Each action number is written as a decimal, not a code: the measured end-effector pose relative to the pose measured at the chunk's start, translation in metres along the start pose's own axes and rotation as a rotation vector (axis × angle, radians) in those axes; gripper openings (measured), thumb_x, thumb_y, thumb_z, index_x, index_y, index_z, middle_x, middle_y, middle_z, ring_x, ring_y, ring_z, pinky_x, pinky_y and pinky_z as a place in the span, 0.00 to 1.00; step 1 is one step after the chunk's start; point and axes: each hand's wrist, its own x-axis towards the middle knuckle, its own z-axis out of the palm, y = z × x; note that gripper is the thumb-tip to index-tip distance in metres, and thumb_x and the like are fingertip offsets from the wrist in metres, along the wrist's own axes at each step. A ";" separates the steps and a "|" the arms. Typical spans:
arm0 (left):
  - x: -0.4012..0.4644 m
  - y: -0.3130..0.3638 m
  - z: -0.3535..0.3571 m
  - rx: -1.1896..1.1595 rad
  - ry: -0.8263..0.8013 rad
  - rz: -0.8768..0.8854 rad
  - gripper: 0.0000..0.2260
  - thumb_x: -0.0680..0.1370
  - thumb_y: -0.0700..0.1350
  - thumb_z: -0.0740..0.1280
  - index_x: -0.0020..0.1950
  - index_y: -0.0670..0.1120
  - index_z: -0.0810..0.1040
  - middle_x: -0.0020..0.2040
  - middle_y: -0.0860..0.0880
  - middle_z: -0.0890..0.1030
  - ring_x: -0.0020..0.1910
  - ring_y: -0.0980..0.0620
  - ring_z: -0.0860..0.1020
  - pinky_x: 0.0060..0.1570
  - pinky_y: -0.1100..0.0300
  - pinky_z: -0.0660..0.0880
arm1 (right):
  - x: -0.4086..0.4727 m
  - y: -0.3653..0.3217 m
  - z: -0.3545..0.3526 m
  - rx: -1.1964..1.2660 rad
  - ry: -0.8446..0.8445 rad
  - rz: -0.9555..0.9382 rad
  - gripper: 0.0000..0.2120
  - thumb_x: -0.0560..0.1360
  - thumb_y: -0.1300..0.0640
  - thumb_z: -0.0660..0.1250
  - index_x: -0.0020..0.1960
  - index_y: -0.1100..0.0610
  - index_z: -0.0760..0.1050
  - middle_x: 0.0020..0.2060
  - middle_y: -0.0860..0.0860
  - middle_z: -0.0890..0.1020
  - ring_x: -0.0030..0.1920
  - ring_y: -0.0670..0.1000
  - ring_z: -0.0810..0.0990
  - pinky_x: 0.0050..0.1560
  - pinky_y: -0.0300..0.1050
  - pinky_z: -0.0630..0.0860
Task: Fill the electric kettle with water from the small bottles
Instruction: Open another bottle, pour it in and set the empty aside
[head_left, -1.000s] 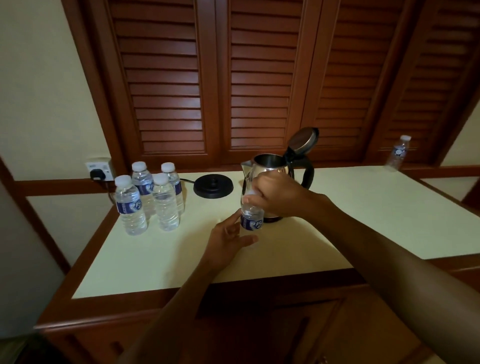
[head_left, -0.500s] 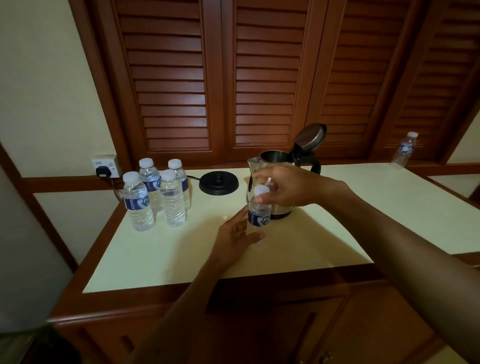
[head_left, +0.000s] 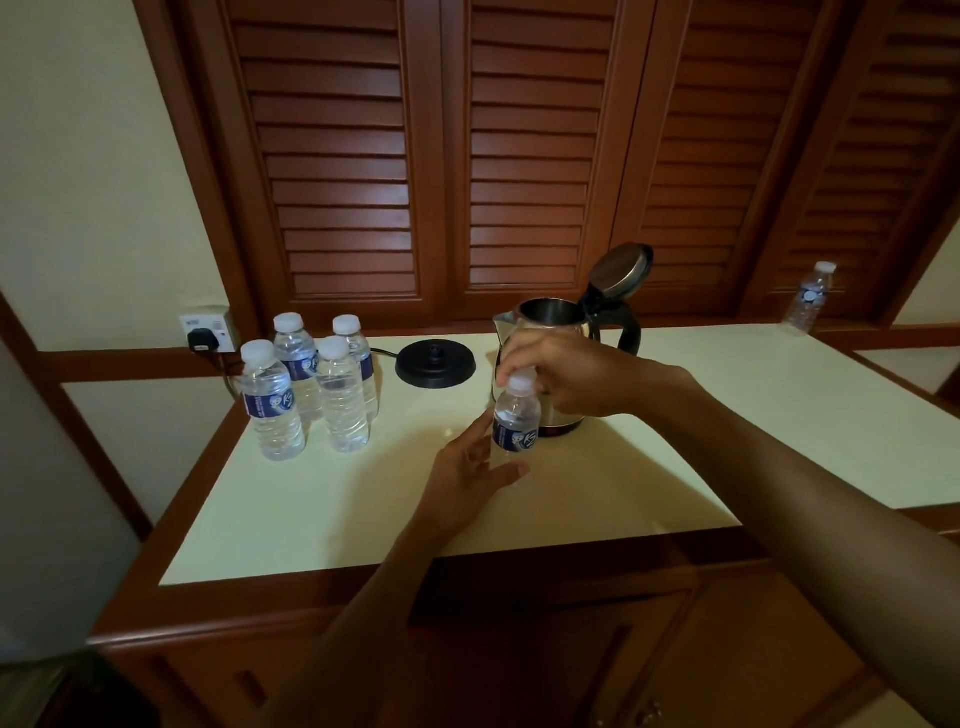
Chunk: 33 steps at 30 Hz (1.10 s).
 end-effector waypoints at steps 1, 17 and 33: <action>0.000 0.000 0.000 0.004 0.003 -0.001 0.34 0.74 0.42 0.75 0.77 0.52 0.65 0.68 0.51 0.78 0.66 0.53 0.76 0.67 0.55 0.73 | -0.001 0.001 0.000 0.028 0.011 0.003 0.14 0.71 0.69 0.67 0.54 0.57 0.79 0.54 0.52 0.78 0.57 0.52 0.74 0.57 0.47 0.71; -0.002 0.000 0.001 0.014 0.034 0.012 0.32 0.73 0.43 0.76 0.71 0.63 0.66 0.67 0.52 0.78 0.65 0.55 0.77 0.67 0.50 0.73 | -0.051 0.042 0.068 0.303 0.345 0.368 0.10 0.78 0.59 0.65 0.58 0.57 0.76 0.48 0.51 0.79 0.41 0.36 0.76 0.42 0.24 0.71; 0.005 -0.005 0.000 0.017 0.236 -0.023 0.31 0.71 0.42 0.77 0.67 0.58 0.66 0.65 0.52 0.77 0.64 0.54 0.76 0.57 0.71 0.71 | -0.113 0.133 0.104 0.001 0.055 0.434 0.24 0.74 0.36 0.62 0.69 0.40 0.68 0.72 0.45 0.67 0.72 0.48 0.64 0.70 0.50 0.65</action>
